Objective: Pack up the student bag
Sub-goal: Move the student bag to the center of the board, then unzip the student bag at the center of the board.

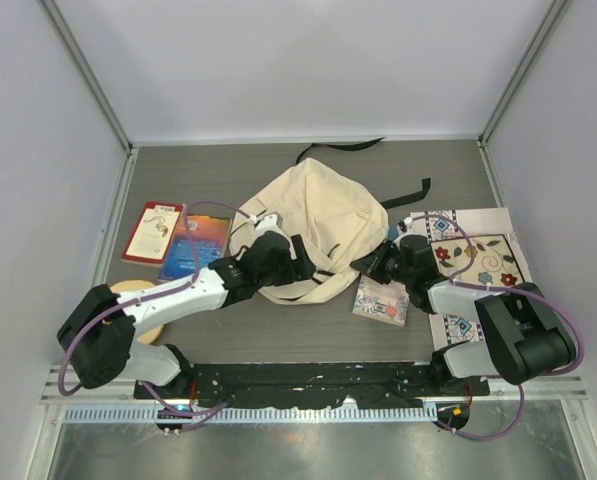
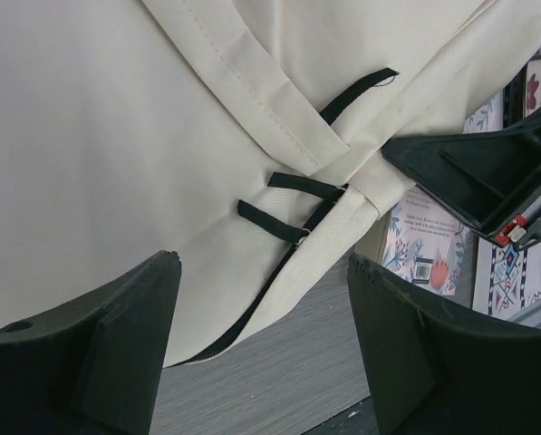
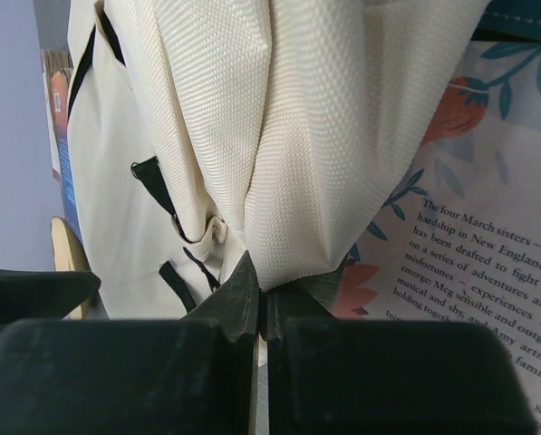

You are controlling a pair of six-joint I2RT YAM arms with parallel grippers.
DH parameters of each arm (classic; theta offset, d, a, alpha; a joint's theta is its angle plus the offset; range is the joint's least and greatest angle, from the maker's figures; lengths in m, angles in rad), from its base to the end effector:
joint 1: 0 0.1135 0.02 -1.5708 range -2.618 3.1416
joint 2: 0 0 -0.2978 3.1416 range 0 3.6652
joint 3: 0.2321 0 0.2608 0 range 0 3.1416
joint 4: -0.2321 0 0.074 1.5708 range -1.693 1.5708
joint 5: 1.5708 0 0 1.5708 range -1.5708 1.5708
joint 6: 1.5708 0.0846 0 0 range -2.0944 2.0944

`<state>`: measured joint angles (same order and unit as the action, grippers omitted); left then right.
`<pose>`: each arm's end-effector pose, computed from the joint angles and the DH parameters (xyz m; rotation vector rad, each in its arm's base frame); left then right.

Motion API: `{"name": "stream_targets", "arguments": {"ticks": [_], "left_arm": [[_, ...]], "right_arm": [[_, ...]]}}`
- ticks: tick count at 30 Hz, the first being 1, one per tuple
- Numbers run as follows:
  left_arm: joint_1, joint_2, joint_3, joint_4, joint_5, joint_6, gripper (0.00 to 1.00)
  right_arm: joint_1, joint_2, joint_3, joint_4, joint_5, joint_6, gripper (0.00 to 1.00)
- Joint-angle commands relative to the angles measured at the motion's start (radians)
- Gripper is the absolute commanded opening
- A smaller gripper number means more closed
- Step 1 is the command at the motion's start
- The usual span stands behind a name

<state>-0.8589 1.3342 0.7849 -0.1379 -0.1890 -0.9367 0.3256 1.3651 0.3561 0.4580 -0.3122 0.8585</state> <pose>0.2207 -0.2315 0.2220 -0.1968 2.3456 -0.7308 0.2539 0.1132 0.1413 0.4034 2.2339 1.0010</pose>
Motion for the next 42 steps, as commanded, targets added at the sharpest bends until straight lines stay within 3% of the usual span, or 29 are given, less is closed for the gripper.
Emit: {"name": "stream_targets", "arguments": {"ticks": [1,6,19,26,30,37,42], "left_arm": [[-0.045,0.057,0.048,0.080,-0.073,-0.092,0.77],[-0.072,0.083,-0.022,0.185,-0.075,-0.204,0.74],[-0.085,0.232,-0.056,0.319,-0.059,-0.321,0.61],[-0.086,0.319,-0.059,0.386,-0.032,-0.358,0.47],[-0.094,0.373,-0.085,0.432,-0.026,-0.387,0.44],[-0.120,0.447,-0.059,0.402,-0.056,-0.389,0.41],[-0.144,0.474,-0.042,0.337,-0.099,-0.383,0.32]], "right_arm": [[0.003,-0.043,-0.034,0.027,0.036,-0.006,0.01],[0.003,-0.050,-0.049,0.039,0.038,-0.010,0.01],[0.003,-0.064,-0.091,0.076,0.032,-0.007,0.01],[0.003,-0.080,-0.114,0.085,0.027,-0.004,0.01],[0.004,-0.078,-0.117,0.084,0.022,-0.009,0.01],[0.006,-0.083,-0.126,0.074,0.024,-0.018,0.01],[0.006,-0.098,-0.135,0.059,0.035,-0.021,0.01]]}}
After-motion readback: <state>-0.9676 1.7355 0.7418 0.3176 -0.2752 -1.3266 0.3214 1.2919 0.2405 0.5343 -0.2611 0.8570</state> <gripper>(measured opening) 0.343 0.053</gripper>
